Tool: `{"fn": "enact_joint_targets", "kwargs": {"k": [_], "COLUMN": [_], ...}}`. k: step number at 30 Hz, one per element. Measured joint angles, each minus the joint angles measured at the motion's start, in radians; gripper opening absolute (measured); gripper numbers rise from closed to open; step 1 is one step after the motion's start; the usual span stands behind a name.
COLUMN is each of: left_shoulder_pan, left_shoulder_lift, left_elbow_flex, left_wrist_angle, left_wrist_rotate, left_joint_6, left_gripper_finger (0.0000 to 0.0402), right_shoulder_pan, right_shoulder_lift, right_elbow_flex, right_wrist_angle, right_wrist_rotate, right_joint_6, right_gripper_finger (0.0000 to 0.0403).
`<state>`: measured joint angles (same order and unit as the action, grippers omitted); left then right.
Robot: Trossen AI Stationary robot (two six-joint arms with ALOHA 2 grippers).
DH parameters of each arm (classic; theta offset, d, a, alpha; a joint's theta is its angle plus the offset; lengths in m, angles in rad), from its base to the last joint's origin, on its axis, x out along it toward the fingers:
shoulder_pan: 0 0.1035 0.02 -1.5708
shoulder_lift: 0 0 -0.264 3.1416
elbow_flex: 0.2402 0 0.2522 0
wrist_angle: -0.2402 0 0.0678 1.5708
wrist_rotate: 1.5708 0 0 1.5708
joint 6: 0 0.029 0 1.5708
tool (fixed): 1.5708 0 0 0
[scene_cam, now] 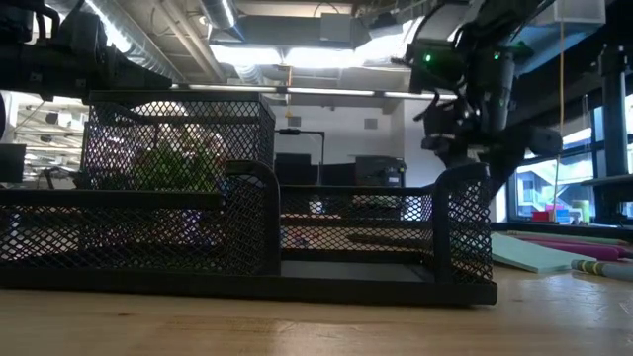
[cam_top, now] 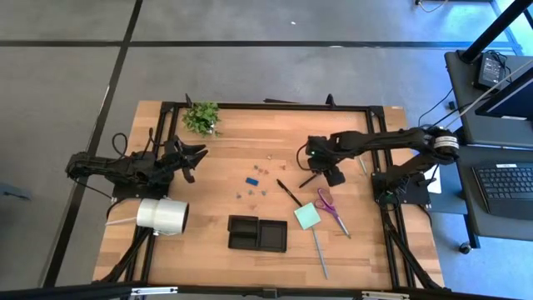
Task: Pick and place office supplies into organizer
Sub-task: Put the top pen into the desk organizer
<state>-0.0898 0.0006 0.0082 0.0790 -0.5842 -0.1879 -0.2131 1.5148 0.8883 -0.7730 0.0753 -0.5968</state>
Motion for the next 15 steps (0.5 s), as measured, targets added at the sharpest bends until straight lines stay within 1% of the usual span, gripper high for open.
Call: {"fn": "enact_joint_targets", "kwargs": {"k": [4,10,12,15], "left_shoulder_pan": [0.000,0.000,0.000,0.000], "left_shoulder_lift": [0.000,0.000,0.000,0.000], "left_elbow_flex": [0.000,0.000,0.000,0.000], "left_wrist_angle": [0.000,0.000,0.000,0.000], "left_wrist_rotate": [0.000,0.000,0.000,0.000], "left_joint_6": [0.000,0.000,0.000,0.000], "left_gripper_finger": [0.0106,0.0104,0.0106,0.0106], "right_shoulder_pan": [0.000,0.000,0.000,0.001], "right_shoulder_lift": [0.066,0.154,0.176,0.198], "right_elbow_flex": [0.000,0.000,0.002,0.004], "right_wrist_angle": [-0.001,-0.004,-0.005,-0.010], "right_wrist_rotate": [0.000,0.001,0.001,0.001], "right_joint_6": [-0.035,-0.036,-0.037,-0.037], "right_gripper_finger": [0.0211,0.0210,0.0205,0.0187]}}
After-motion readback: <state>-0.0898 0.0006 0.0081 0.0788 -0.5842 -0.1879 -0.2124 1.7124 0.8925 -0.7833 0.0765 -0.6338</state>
